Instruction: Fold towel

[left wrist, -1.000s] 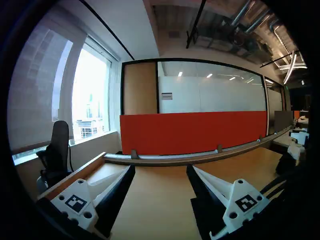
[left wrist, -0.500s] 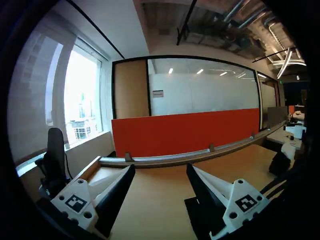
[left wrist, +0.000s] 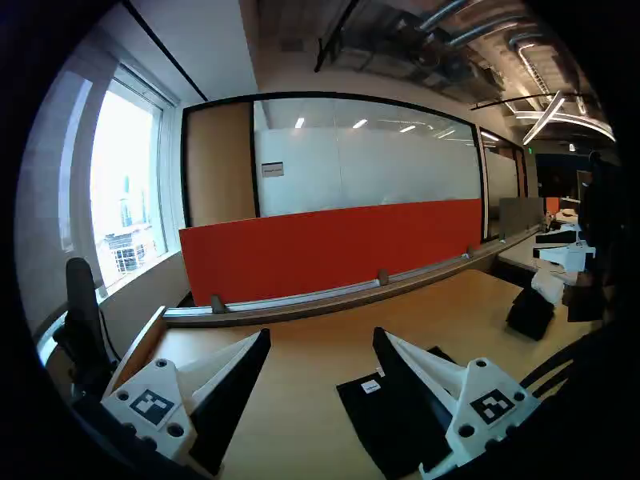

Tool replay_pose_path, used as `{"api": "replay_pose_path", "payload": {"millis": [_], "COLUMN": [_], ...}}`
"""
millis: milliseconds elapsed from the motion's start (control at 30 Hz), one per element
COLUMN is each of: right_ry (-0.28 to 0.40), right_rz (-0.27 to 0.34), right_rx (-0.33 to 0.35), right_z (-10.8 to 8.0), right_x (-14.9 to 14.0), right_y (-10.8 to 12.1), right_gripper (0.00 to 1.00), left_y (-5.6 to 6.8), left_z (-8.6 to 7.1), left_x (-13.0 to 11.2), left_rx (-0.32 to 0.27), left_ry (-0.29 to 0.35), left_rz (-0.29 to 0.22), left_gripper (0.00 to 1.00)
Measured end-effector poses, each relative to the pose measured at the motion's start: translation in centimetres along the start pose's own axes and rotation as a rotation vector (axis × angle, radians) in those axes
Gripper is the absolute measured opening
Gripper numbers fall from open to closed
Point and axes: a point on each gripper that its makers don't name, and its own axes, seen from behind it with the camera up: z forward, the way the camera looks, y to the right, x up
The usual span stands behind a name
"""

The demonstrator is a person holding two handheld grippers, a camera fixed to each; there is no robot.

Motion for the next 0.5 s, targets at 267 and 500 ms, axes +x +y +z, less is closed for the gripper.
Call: {"api": "replay_pose_path", "payload": {"millis": [267, 500], "right_ry": [-0.072, -0.138], "right_rz": [-0.048, -0.076], "right_rx": [0.143, 0.254], "right_z": [0.2, 0.0], "right_x": [-1.2, -2.2], "right_y": [-2.8, -4.9], "right_gripper": [1.00, 1.00], "left_y": [2.1, 4.6], "left_z": [0.2, 0.1], "left_x": [-2.0, -3.4], "left_rx": [-0.104, -0.218], "left_ry": [-0.073, -0.127], "left_rz": [0.032, 0.068], "left_gripper": [0.95, 0.95]}}
